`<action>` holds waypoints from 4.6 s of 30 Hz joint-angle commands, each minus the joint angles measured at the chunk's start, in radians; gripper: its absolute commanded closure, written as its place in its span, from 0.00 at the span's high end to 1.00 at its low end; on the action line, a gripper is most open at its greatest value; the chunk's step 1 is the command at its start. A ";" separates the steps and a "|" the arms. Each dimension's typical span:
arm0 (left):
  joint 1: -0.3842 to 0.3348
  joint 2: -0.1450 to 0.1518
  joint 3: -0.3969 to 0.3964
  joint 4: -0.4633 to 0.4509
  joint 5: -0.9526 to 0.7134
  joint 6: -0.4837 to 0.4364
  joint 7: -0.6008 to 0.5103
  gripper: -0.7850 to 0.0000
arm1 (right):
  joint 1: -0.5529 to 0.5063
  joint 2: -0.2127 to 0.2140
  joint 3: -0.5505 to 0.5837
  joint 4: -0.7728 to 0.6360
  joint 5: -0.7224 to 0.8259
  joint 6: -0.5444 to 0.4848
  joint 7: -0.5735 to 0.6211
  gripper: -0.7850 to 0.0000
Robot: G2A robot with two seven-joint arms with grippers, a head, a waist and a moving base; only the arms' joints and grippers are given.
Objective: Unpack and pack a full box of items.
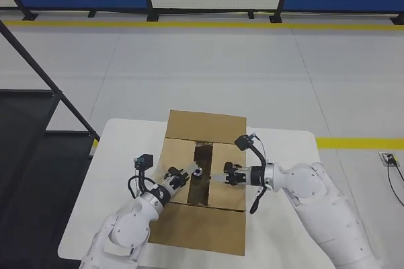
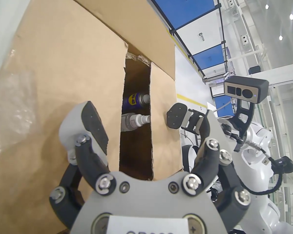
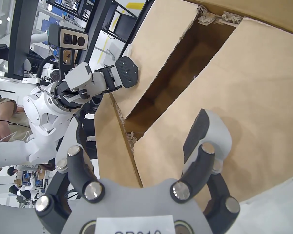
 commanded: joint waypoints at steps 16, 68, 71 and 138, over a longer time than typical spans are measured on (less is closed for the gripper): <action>0.042 0.007 -0.049 -0.118 -0.025 -0.021 0.043 1.00 | 0.030 0.004 -0.012 0.007 0.028 0.030 0.005 1.00; 0.236 0.137 -0.441 0.026 -0.592 -0.342 -0.827 1.00 | 0.229 -0.057 -0.003 0.410 0.108 0.291 -0.563 1.00; 0.240 0.142 -0.450 0.018 -0.632 -0.339 -0.823 1.00 | 0.258 -0.071 -0.027 0.465 0.120 0.289 -0.547 1.00; 0.009 0.112 -0.023 -0.115 -0.165 -0.059 0.027 1.00 | 0.275 -0.053 -0.050 0.269 0.332 0.582 0.059 1.00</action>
